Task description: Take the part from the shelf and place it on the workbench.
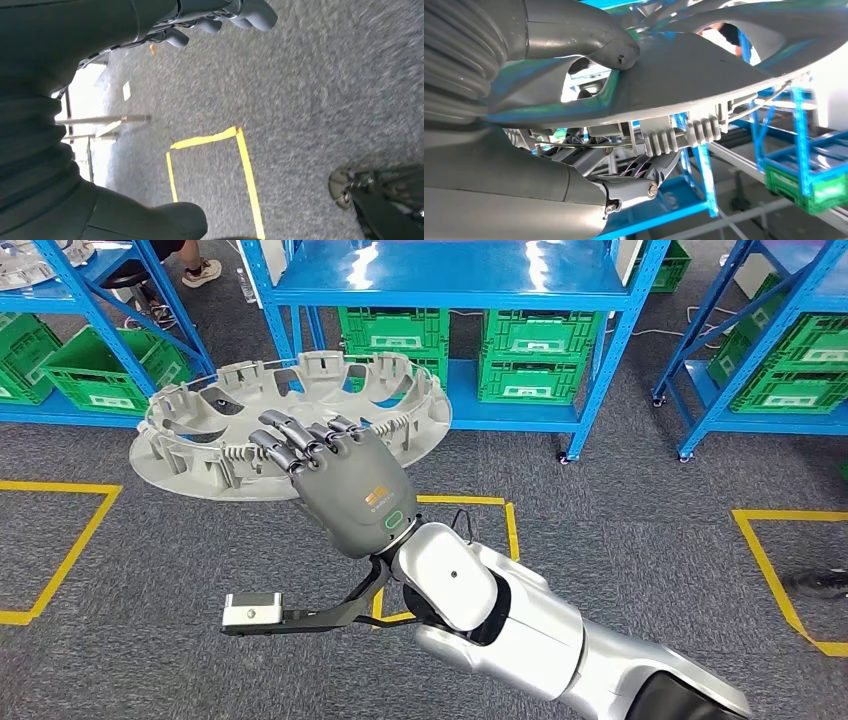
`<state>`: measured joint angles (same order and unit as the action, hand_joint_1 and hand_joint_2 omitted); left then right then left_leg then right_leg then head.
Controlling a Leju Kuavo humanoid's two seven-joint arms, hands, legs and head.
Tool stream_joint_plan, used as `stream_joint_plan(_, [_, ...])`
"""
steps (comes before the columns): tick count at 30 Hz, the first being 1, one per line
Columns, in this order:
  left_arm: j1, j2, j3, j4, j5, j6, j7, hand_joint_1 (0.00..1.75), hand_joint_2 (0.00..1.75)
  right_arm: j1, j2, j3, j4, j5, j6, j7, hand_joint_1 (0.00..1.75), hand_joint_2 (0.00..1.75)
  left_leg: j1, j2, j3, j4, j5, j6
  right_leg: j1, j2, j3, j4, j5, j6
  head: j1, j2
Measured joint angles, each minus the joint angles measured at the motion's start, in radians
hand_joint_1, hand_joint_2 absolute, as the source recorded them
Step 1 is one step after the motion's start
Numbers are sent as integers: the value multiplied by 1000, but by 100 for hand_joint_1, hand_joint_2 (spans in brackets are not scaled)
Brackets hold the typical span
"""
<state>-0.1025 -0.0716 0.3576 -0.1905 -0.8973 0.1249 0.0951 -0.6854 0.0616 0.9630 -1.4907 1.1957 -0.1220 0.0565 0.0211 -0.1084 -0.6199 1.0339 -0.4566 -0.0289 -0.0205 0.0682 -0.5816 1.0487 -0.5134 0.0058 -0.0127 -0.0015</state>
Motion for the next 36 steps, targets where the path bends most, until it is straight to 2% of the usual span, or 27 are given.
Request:
stream_joint_plan(2, [4,0,0,0,0,2,0,0,175,0,1,0,0,0,0,0,175,175,4,-13,-7,-7,8,-16,3,-17,-2,-5,7,-14,1,0])
stream_joint_plan(3, [7,0,0,1,0,2,0,0,175,-1,1,1,0,0,1,1,175,175,3,-1,-11,-3,5,-20,2,-28,-1,-8,11,-22,-1,0])
stream_joint_plan(4, [8,0,0,1,1,2,0,0,175,-1,2,1,0,1,2,2,175,175,1,21,-23,16,-7,-24,1,-40,-1,-12,15,-29,-3,0])
stream_joint_plan(6, [9,-1,0,1,2,2,-1,0,175,-1,2,1,-1,5,3,3,175,175,-2,79,-71,124,-65,-28,3,-65,-3,-15,18,-39,-8,0])
stream_joint_plan(8, [10,-1,1,1,4,2,-3,0,175,2,2,1,-2,9,5,3,175,175,-2,100,-128,261,-123,-31,7,-91,-5,-15,18,-42,-9,0])
stream_joint_plan(9, [11,-1,1,1,4,2,-3,0,175,3,2,2,-2,10,6,3,175,175,-2,103,-139,292,-130,-31,9,-104,-5,-15,18,-43,-9,0])
stream_joint_plan(10, [13,-1,1,1,4,2,-3,0,175,3,2,3,-2,10,7,3,175,175,-2,104,-128,282,-118,-29,11,-116,-5,-15,18,-43,-9,0])
stream_joint_plan(11, [14,-1,1,1,4,2,-3,0,175,3,2,4,-2,10,8,3,175,175,-2,109,-96,229,-91,-26,12,-128,-4,-14,18,-43,-9,0])
stream_joint_plan(13, [13,0,1,1,4,2,-4,0,175,3,2,5,-4,10,8,3,175,175,-10,150,-9,76,-36,-14,17,-149,-2,-14,17,-41,-9,0])
stream_joint_plan(14, [12,1,1,1,4,2,-4,0,175,2,2,5,-4,10,8,3,175,175,-16,170,20,21,-23,-7,19,-157,-2,-14,17,-37,-8,0])
stream_joint_plan(15, [11,1,1,0,4,2,-5,0,175,2,2,5,-6,10,8,2,175,175,-21,183,33,-7,-19,-1,22,-166,-2,-14,17,-33,-8,0])
stream_joint_plan(16, [11,0,1,0,4,2,-5,0,175,1,2,5,-7,10,9,2,175,175,-24,181,33,-13,-20,4,24,-175,-2,-15,18,-28,-8,0])
stream_joint_plan(18, [13,-1,1,0,4,1,-3,0,175,0,3,5,-12,12,12,2,175,175,-20,156,28,-16,-12,13,24,-185,0,-14,15,-18,-8,0])
stream_joint_plan(19, [14,-1,1,0,4,1,-2,0,175,0,3,6,-15,14,15,2,175,175,-17,144,27,-18,-8,19,22,-170,-3,-2,5,-12,-8,0])
stream_joint_plan(20, [14,-2,1,0,5,1,-2,0,175,0,4,6,-18,15,18,2,175,175,-14,133,25,-21,-3,25,20,-143,-17,31,-18,-7,-7,0])
stream_joint_plan(22, [12,-2,2,0,8,3,-3,0,175,-1,3,6,-21,17,25,0,175,175,-13,110,18,-21,3,34,16,-85,-74,153,-83,0,-6,0])
stream_joint_plan(23, [11,-3,3,0,11,4,-5,0,175,-1,3,7,-22,18,28,-2,175,175,-13,97,14,-20,4,36,15,-73,-106,220,-110,2,-6,0])
stream_joint_plan(24, [12,-3,3,0,13,4,-7,0,175,-1,3,7,-22,18,30,-4,175,175,-13,83,11,-18,5,37,15,-70,-125,261,-120,3,-6,0])
stream_joint_plan(25, [14,-4,4,0,16,5,-9,0,175,-2,2,8,-22,17,32,-6,175,175,-12,68,9,-15,6,36,14,-68,-127,266,-110,3,-6,0])
stream_joint_plan(26, [15,-4,5,0,17,5,-11,0,175,-4,3,9,-22,16,33,-8,175,175,-12,52,7,-11,7,35,12,-65,-108,232,-83,2,-6,0])
stream_joint_plan(27, [16,-4,5,0,18,5,-13,0,175,-7,3,9,-22,14,34,-10,175,175,-11,37,5,-7,7,32,9,-55,-74,165,-46,2,-6,0])
stream_joint_plan(29, [15,-4,6,0,18,6,-14,0,175,-16,4,10,-21,10,35,-13,175,175,-11,10,-4,3,8,22,4,-14,-16,43,-5,-1,-7,0])
stream_joint_plan(31, [16,-4,6,0,18,6,-14,0,175,-22,6,10,-21,7,35,-16,175,175,-9,-9,-15,4,13,7,5,3,-3,7,-2,-7,-7,0])
stream_joint_plan(32, [18,-4,6,0,18,6,-13,0,175,-26,9,10,-20,6,35,-16,175,175,-7,-19,-18,1,17,-1,7,-9,-4,5,3,-14,-7,0])
stream_joint_plan(33, [19,-3,6,0,18,6,-13,0,175,-29,12,11,-20,4,35,-15,175,175,-5,-19,-22,0,19,-8,7,-20,-3,1,6,-21,-7,0])
stream_joint_plan(34, [20,-3,6,1,18,6,-12,0,175,-33,16,12,-19,2,36,-15,175,175,-6,-5,-27,6,16,-13,6,-32,-1,-4,10,-28,-9,0])
stream_joint_plan(36, [20,-2,6,1,18,5,-11,0,175,-38,21,14,-18,1,36,-14,175,175,-8,53,-61,76,-26,-22,4,-58,2,-12,15,-39,-14,0])
